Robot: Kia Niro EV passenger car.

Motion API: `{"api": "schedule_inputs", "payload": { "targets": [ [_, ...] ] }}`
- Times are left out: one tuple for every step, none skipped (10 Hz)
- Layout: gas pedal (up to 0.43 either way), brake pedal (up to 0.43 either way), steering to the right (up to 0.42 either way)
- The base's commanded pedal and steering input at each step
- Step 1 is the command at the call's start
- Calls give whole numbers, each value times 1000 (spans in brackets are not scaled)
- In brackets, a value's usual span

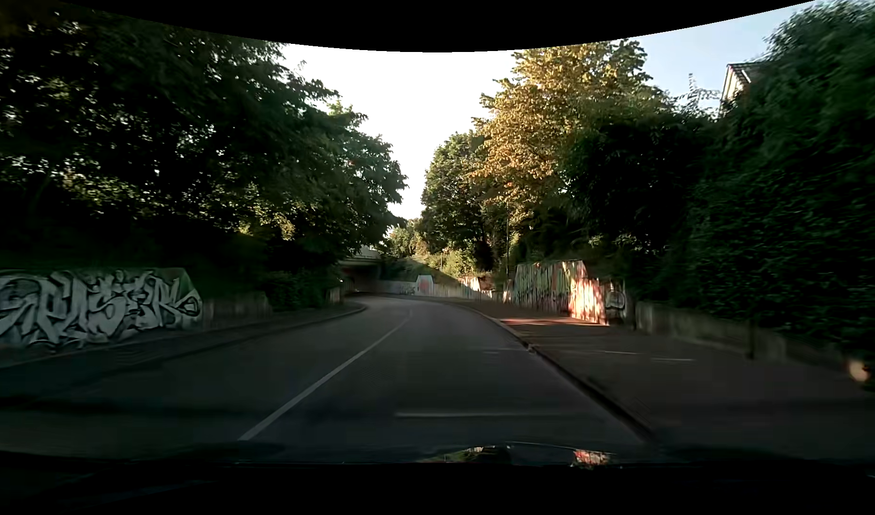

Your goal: Follow the waypoints while adhering to traffic rules and regulations

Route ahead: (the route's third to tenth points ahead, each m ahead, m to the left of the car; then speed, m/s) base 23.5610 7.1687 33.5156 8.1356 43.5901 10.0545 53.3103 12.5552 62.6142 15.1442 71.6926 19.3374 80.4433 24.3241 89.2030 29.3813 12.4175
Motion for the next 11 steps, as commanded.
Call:
{"api": "schedule_inputs", "payload": {
  "targets": [
    [47,0,9],
    [47,0,4],
    [47,0,1],
    [47,0,0],
    [47,0,-1],
    [47,0,-2],
    [47,0,-4],
    [47,0,-9],
    [47,0,-12],
    [39,0,-15],
    [0,0,-19]
  ]
}}
